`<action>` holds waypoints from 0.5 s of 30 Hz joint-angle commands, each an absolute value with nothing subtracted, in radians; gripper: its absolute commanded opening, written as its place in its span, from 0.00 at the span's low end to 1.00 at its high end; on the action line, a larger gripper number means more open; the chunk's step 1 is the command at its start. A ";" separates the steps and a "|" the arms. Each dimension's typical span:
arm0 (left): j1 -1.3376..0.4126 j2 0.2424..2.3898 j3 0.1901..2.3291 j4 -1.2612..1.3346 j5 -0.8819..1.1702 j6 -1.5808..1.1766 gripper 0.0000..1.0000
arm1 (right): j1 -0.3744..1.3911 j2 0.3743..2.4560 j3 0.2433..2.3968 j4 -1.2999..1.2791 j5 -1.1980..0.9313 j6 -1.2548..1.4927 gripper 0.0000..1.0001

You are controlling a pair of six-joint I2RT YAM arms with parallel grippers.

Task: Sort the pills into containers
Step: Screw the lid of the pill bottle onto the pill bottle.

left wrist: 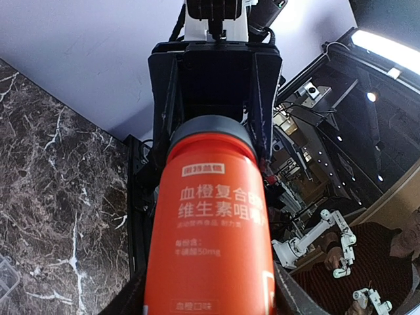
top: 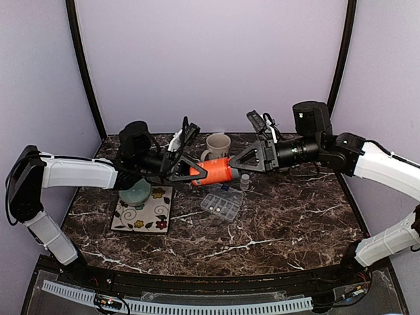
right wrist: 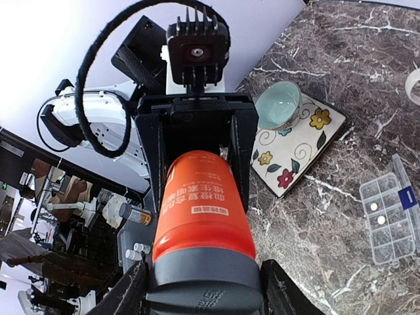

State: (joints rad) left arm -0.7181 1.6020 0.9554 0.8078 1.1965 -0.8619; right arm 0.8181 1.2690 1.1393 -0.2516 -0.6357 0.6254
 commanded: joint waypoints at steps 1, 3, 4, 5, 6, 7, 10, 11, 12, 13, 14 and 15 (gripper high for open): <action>-0.834 1.549 1.069 0.565 1.101 -0.638 0.00 | 0.854 1.352 1.145 -0.184 -0.629 0.682 0.11; -0.836 1.536 1.080 0.500 1.086 -0.596 0.00 | 0.855 1.354 1.141 -0.193 -0.632 0.690 0.11; -0.836 1.531 1.084 0.485 1.083 -0.584 0.00 | 0.854 1.352 1.139 -0.195 -0.632 0.696 0.10; -0.837 1.525 1.087 0.473 1.078 -0.572 0.00 | 0.854 1.351 1.136 -0.195 -0.634 0.703 0.10; -0.836 1.519 1.087 0.464 1.073 -0.563 0.00 | 0.853 1.351 1.130 -0.189 -0.640 0.715 0.10; -0.837 1.513 1.086 0.460 1.066 -0.555 0.00 | 0.851 1.350 1.124 -0.176 -0.647 0.730 0.10; -0.838 1.487 1.072 0.466 1.033 -0.537 0.00 | 0.845 1.350 1.098 -0.118 -0.673 0.784 0.09; -0.838 1.481 1.065 0.481 1.027 -0.541 0.00 | 0.844 1.351 1.089 -0.097 -0.680 0.804 0.09; -0.838 1.477 1.059 0.498 1.023 -0.547 0.00 | 0.843 1.351 1.081 -0.075 -0.685 0.825 0.09; -0.839 1.476 1.055 0.515 1.022 -0.555 0.00 | 0.842 1.353 1.077 -0.067 -0.688 0.834 0.09; -0.840 1.475 1.048 0.531 1.016 -0.562 0.00 | 0.844 1.355 1.075 -0.060 -0.689 0.844 0.09; -0.842 1.472 1.043 0.545 1.009 -0.564 0.00 | 0.843 1.357 1.072 -0.051 -0.688 0.854 0.09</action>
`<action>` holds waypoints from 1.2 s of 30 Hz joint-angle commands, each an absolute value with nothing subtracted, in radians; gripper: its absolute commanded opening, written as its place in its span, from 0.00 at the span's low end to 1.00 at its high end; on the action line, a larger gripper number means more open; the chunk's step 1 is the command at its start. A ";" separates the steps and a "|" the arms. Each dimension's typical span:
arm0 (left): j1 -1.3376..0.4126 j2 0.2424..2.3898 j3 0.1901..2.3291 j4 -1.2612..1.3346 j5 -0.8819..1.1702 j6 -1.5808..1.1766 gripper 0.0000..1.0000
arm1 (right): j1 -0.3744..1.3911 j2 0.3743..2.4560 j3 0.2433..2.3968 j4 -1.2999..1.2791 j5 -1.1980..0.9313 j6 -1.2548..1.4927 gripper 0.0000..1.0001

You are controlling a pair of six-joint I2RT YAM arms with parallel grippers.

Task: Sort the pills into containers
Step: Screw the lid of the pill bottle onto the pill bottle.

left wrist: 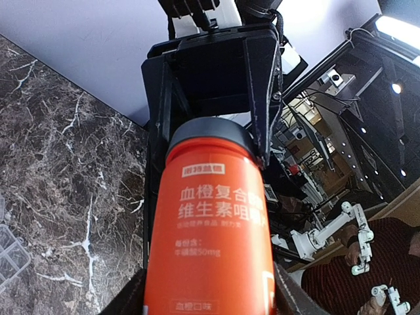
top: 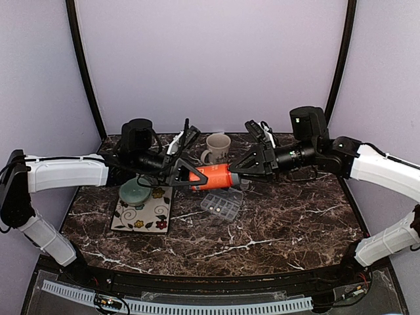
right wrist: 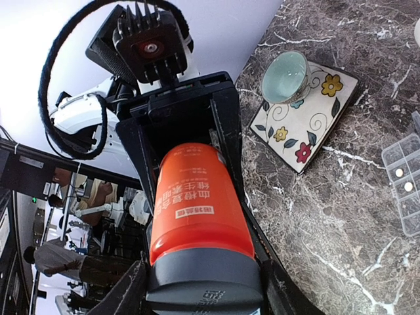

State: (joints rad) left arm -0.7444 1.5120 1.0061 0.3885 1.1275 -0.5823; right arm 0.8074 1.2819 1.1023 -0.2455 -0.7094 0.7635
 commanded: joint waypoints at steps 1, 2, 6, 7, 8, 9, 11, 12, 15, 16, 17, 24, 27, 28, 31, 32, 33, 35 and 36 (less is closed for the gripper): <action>-0.844 1.467 1.038 0.556 0.999 -0.564 0.00 | 0.842 1.357 1.067 -0.041 -0.688 0.870 0.09; -0.846 1.464 1.032 0.570 0.991 -0.566 0.00 | 0.843 1.358 1.061 -0.025 -0.690 0.887 0.09; -0.848 1.458 1.019 0.608 0.967 -0.571 0.00 | 0.843 1.365 1.051 0.013 -0.698 0.949 0.09; -0.848 1.457 1.020 0.610 0.964 -0.567 0.00 | 0.842 1.366 1.052 0.012 -0.699 0.957 0.08; -0.848 1.454 1.020 0.607 0.956 -0.559 0.00 | 0.842 1.367 1.053 0.008 -0.699 0.965 0.08; -0.848 1.449 1.020 0.605 0.950 -0.553 0.00 | 0.843 1.368 1.052 0.008 -0.700 0.975 0.08; -0.848 1.440 1.023 0.599 0.936 -0.540 0.00 | 0.843 1.368 1.045 0.017 -0.702 0.995 0.08; -0.848 1.438 1.023 0.599 0.933 -0.536 0.00 | 0.843 1.369 1.040 0.028 -0.705 1.012 0.08; -0.848 1.433 1.022 0.606 0.919 -0.528 0.00 | 0.843 1.370 1.019 0.079 -0.716 1.068 0.08; -0.848 1.431 1.021 0.611 0.915 -0.528 0.00 | 0.843 1.370 1.015 0.090 -0.717 1.079 0.07; -0.848 1.428 1.018 0.616 0.912 -0.528 0.00 | 0.842 1.371 1.010 0.103 -0.720 1.094 0.07; -0.848 1.407 0.993 0.658 0.881 -0.529 0.00 | 0.841 1.369 0.978 0.195 -0.741 1.183 0.07; -0.848 1.407 0.999 0.642 0.886 -0.519 0.00 | 0.841 1.371 0.985 0.171 -0.748 1.180 0.07; -0.848 1.406 1.002 0.632 0.885 -0.514 0.00 | 0.841 1.373 0.985 0.163 -0.751 1.182 0.07; -0.848 1.399 1.013 0.589 0.873 -0.482 0.00 | 0.841 1.375 0.986 0.135 -0.756 1.185 0.06; -0.848 1.396 1.020 0.570 0.866 -0.468 0.00 | 0.841 1.376 0.987 0.130 -0.758 1.190 0.06; -0.848 1.391 1.023 0.551 0.859 -0.454 0.00 | 0.841 1.376 0.986 0.126 -0.758 1.196 0.06; -0.849 1.381 1.033 0.510 0.840 -0.421 0.00 | 0.841 1.380 0.989 0.118 -0.760 1.208 0.05; -0.850 1.374 1.037 0.491 0.829 -0.403 0.00 | 0.841 1.382 0.991 0.112 -0.762 1.210 0.05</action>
State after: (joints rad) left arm -0.7559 1.4120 0.9596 0.3943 0.9085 -0.4969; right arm 0.7738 1.3071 0.9997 0.1093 -0.7231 1.1801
